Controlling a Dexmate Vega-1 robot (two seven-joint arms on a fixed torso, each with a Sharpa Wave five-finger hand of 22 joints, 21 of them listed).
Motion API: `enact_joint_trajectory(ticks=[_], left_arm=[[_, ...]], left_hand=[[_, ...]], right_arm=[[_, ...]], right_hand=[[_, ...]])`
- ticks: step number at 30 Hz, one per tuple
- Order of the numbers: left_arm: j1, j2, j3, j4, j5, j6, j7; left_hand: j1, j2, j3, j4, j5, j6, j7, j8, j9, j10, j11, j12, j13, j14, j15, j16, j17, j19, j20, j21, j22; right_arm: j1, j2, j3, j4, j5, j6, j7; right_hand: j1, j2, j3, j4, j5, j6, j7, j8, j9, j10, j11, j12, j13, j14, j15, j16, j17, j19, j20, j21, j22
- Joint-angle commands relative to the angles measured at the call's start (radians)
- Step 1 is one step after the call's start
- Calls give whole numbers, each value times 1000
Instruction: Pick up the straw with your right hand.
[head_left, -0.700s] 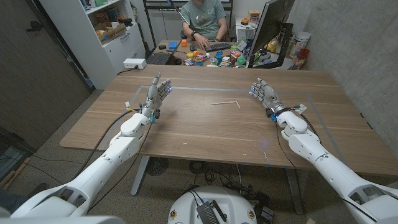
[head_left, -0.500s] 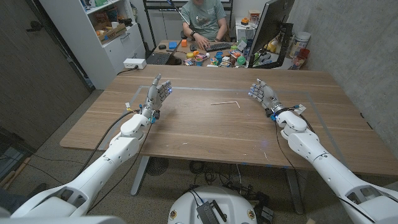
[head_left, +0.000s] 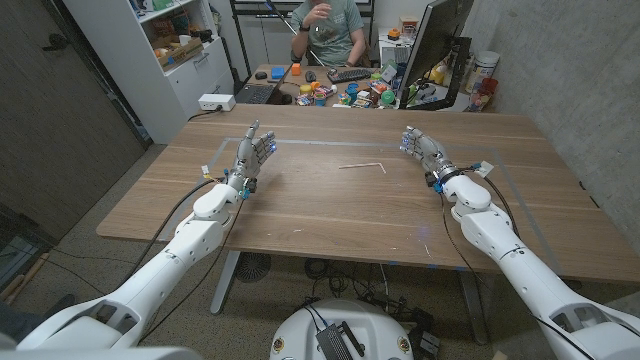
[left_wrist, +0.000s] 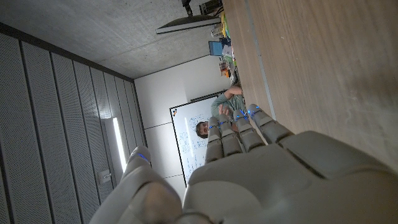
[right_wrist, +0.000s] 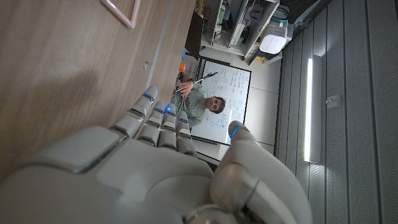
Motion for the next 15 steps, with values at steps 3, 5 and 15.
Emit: enact_joint_trajectory(ticks=[3, 5, 15], left_arm=[[-12, 18, -7, -17, -1, 6, -11], [-12, 23, -12, -26, -1, 1, -14], [-3, 47, -38, -93, 2, 9, 26]], left_hand=[[3, -4, 2, -1, 5, 7, -2, 6, 3, -2, -5, 3, 5, -7, -31, 3, 3, -12, -68, -1, 1], [4, -4, 2, -1, 6, 5, -2, 6, 3, -2, -2, 3, 5, -7, -31, 3, 3, -14, -68, -2, 1], [11, 2, 3, -3, 9, 9, 2, 8, 3, -2, 1, 4, 5, -10, -27, 3, 2, -26, -61, -4, 1]], right_arm=[[37, -191, -174, -210, -475, -112, -208], [62, -230, -214, -236, -526, -151, -200], [209, -332, -386, -279, -656, -252, -131]], right_hand=[[76, -6, 23, -52, 15, 31, -52, 0, 1, 17, -9, 4, 3, 1, 1, -6, 2, -12, 26, -24, 4], [93, -7, 28, -62, 17, 36, -64, -2, 1, 15, -9, 2, 3, -7, 6, -9, 2, -24, 36, -31, 4], [173, -39, 47, -80, 14, 41, -166, -18, 4, -45, -26, -18, 6, -65, 62, -12, 3, -74, 131, -65, 4]])
